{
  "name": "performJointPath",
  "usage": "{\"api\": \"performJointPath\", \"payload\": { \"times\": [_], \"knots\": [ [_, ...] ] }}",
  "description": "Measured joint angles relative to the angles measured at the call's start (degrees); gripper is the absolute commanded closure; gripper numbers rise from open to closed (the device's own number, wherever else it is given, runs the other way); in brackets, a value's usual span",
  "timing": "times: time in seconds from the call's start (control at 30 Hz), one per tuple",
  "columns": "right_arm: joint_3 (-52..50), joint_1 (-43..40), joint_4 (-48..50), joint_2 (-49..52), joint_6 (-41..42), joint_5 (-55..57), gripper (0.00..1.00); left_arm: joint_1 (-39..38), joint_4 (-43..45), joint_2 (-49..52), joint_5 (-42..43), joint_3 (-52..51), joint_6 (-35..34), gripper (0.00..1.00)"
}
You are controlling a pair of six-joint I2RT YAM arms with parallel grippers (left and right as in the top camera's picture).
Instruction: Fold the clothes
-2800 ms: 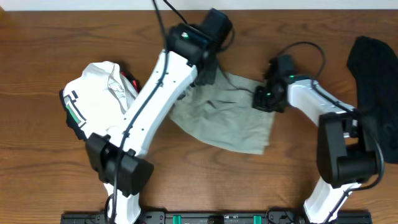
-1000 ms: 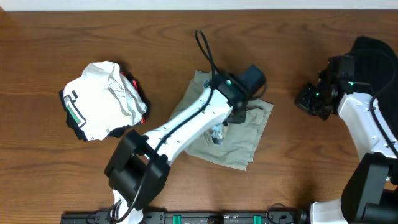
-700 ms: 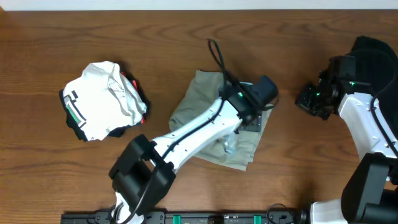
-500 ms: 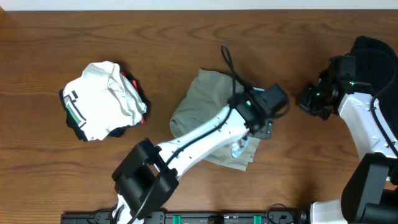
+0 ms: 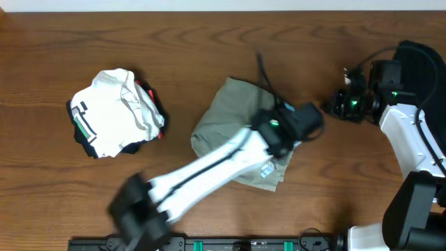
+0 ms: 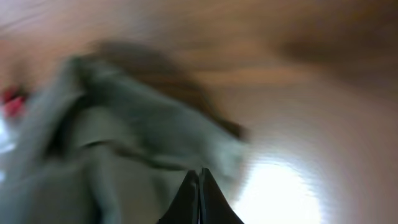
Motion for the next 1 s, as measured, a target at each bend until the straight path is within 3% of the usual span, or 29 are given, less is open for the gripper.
{"api": "performJointPath", "payload": {
  "times": [0.17,0.3,0.5,0.6,0.73,0.87,1.0],
  "knots": [
    [0.0,2.7,2.7,0.0,-5.9,-15.0,0.99,8.0,-0.5,-11.4,-7.2,2.6,0.0,0.69],
    [0.0,9.2,4.0,0.0,-7.6,-20.0,0.98,17.0,-1.0,-13.7,-6.7,3.2,0.2,0.69],
    [0.0,20.0,12.4,0.0,-6.7,-20.8,0.99,25.5,-1.0,-8.4,2.9,-0.2,2.1,0.69],
    [0.0,23.4,14.1,0.0,-3.4,-16.6,0.93,27.0,-0.9,-3.9,7.0,-2.3,3.0,0.69],
    [0.0,24.7,17.8,0.0,-1.7,-14.2,0.87,27.3,-0.6,1.6,10.6,-5.1,3.9,0.74],
    [0.0,24.7,20.1,-0.5,-1.0,-13.8,0.72,27.2,-0.3,5.5,12.2,-7.6,4.3,0.75],
    [0.1,24.7,16.5,-1.2,0.0,-10.6,0.71,27.2,1.9,6.7,12.6,-9.7,4.3,0.75]
  ]
}}
